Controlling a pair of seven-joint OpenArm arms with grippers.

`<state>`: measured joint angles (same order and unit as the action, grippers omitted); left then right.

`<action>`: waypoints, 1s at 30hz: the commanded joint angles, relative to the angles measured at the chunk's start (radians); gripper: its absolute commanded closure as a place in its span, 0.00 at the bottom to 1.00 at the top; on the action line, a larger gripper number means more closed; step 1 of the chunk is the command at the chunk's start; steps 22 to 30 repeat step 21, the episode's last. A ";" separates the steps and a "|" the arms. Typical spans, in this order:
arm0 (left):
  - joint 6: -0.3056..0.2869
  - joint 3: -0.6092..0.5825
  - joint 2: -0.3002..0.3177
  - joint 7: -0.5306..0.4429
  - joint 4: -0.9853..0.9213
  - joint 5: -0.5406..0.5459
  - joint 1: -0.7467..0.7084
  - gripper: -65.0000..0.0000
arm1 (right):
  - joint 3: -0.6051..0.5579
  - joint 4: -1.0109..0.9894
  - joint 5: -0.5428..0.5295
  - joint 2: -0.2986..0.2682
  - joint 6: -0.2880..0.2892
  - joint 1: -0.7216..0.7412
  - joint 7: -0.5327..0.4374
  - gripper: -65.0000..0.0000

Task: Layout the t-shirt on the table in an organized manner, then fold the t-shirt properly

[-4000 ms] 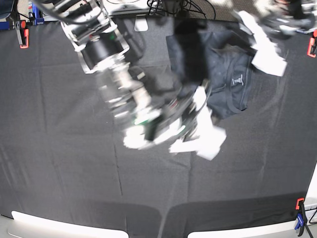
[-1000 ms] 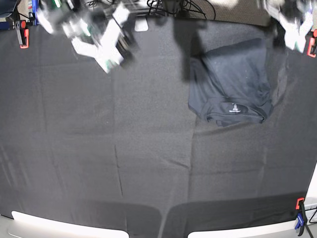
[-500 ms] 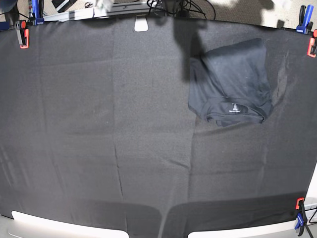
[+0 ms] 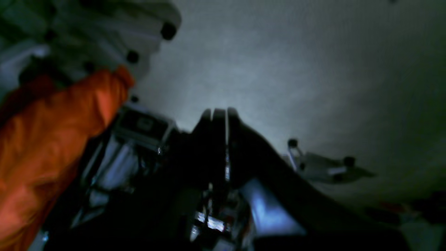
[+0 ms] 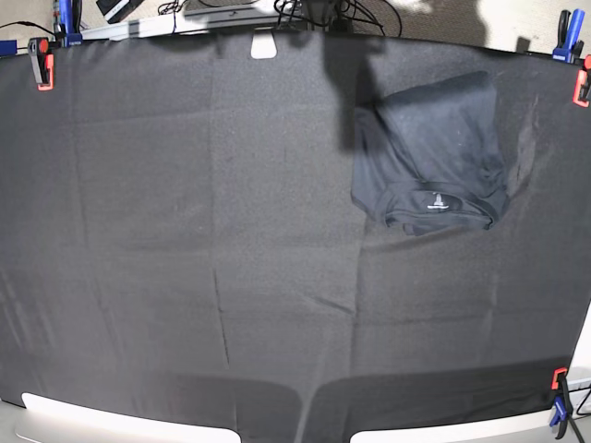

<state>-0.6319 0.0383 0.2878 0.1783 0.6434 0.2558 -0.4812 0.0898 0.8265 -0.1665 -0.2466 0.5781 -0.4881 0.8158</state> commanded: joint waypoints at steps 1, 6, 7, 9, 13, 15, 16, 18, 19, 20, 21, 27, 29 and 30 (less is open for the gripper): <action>-0.001 -0.001 -0.008 -0.031 -0.006 -0.019 0.002 1.00 | -0.012 -0.035 0.018 -0.010 0.010 0.023 -0.029 1.00; 0.134 0.000 -0.087 -0.052 -0.043 -0.023 0.054 1.00 | -0.094 -0.205 0.066 -0.011 0.010 0.145 -0.219 1.00; 0.185 0.000 -0.101 -0.063 -0.052 -0.023 0.063 1.00 | -0.109 -0.225 0.066 -0.011 0.009 0.163 -0.257 1.00; 0.284 0.000 -0.128 -0.106 -0.073 -0.023 0.079 1.00 | -0.133 -0.252 0.066 -0.010 0.009 0.196 -0.309 1.00; 0.402 0.035 -0.172 -0.150 -0.114 -0.020 0.117 1.00 | -0.140 -0.266 0.066 0.004 0.005 0.240 -0.319 1.00; 0.401 0.092 -0.194 -0.150 -0.134 -0.020 0.136 1.00 | -0.140 -0.266 0.061 0.009 -0.001 0.246 -0.333 1.00; 0.401 0.125 -0.204 -0.150 -0.141 -0.020 0.145 1.00 | -0.140 -0.266 0.060 0.011 -0.004 0.247 -0.344 1.00; 0.400 0.190 -0.220 -0.150 -0.151 -0.020 0.157 1.00 | -0.140 -0.266 0.060 0.016 -0.010 0.247 -0.350 1.00; 0.400 0.217 -0.225 -0.150 -0.151 -0.020 0.160 1.00 | -0.140 -0.266 0.063 0.018 -0.010 0.247 -0.350 1.00; 0.399 0.235 -0.227 -0.149 -0.151 -0.020 0.161 1.00 | -0.140 -0.266 0.063 0.020 -0.010 0.247 -0.351 1.00; 0.397 0.245 -0.227 -0.148 -0.151 -0.020 0.163 1.00 | -0.140 -0.266 0.062 0.021 -0.010 0.247 -0.356 1.00; 0.397 0.245 -0.227 -0.148 -0.151 -0.020 0.163 1.00 | -0.140 -0.266 0.062 0.021 -0.010 0.247 -0.356 1.00; 0.397 0.245 -0.227 -0.148 -0.151 -0.020 0.163 1.00 | -0.140 -0.266 0.062 0.021 -0.010 0.247 -0.356 1.00; 0.397 0.245 -0.227 -0.148 -0.151 -0.020 0.163 1.00 | -0.140 -0.266 0.062 0.021 -0.010 0.247 -0.356 1.00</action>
